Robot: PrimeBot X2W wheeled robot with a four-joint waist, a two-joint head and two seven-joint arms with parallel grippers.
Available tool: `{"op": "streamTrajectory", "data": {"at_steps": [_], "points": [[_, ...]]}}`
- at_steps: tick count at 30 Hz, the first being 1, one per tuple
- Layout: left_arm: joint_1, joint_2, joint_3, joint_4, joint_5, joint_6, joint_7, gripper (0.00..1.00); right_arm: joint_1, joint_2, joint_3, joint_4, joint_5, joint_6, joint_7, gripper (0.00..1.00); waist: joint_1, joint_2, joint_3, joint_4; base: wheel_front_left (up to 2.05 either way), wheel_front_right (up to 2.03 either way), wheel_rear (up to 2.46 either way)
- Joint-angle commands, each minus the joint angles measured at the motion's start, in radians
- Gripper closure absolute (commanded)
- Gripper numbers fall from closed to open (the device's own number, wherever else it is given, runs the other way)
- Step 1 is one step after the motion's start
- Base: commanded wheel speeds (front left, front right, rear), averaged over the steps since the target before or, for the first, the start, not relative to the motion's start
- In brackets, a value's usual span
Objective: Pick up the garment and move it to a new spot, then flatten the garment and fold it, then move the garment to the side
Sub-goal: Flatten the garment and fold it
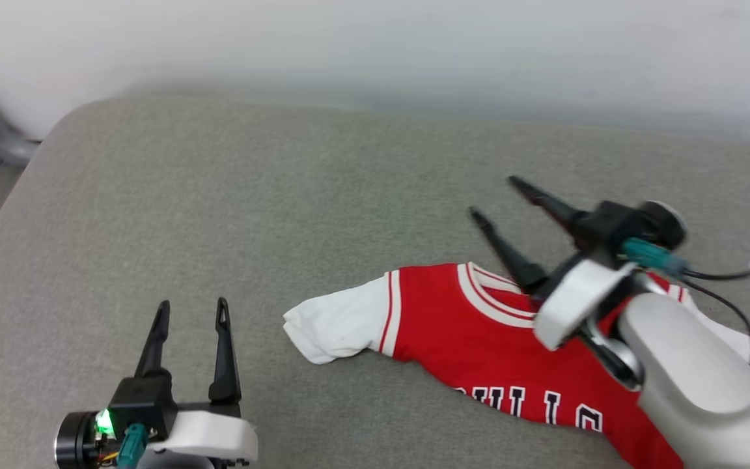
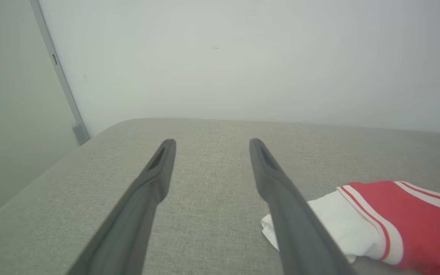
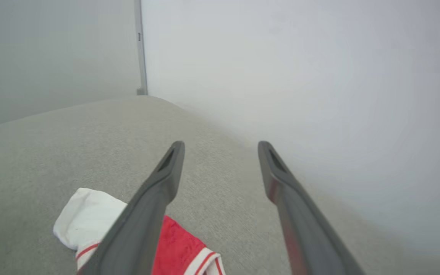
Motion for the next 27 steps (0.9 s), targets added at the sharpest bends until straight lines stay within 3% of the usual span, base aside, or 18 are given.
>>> {"op": "streamTrajectory", "data": {"at_steps": [1,7,11,21,27], "points": [[0.021,-0.001,0.001,-0.004,0.004,0.001,-0.003,0.0,0.048,0.005,-0.071,-0.02,-0.034,-0.001,-0.007,0.0,0.0001,0.0,-0.028,-0.031,0.0,0.0,0.0],[0.041,-0.001,0.022,-0.005,0.01,-0.013,-0.003,0.0,0.276,0.081,-0.433,-0.174,-0.223,-0.001,-0.009,0.0,0.0001,0.0,-0.055,-0.067,0.0,0.0,0.0],[0.051,-0.001,0.029,-0.004,0.014,-0.022,-0.003,0.0,0.428,0.159,-0.606,-0.272,-0.308,-0.001,-0.009,0.0,0.0001,0.0,-0.067,-0.079,0.0,0.0,0.0],[0.05,0.005,0.039,-0.003,0.026,-0.045,-0.003,0.0,0.624,0.255,-0.796,-0.41,-0.389,-0.001,-0.009,0.0,0.0001,0.0,-0.081,-0.105,0.0,0.0,0.0],[-0.024,0.043,0.029,0.021,0.023,-0.109,-0.003,0.0,0.688,0.277,-0.834,-0.458,-0.412,-0.001,-0.009,0.0,0.0001,0.0,-0.076,-0.121,0.0,0.0,0.0]]}}
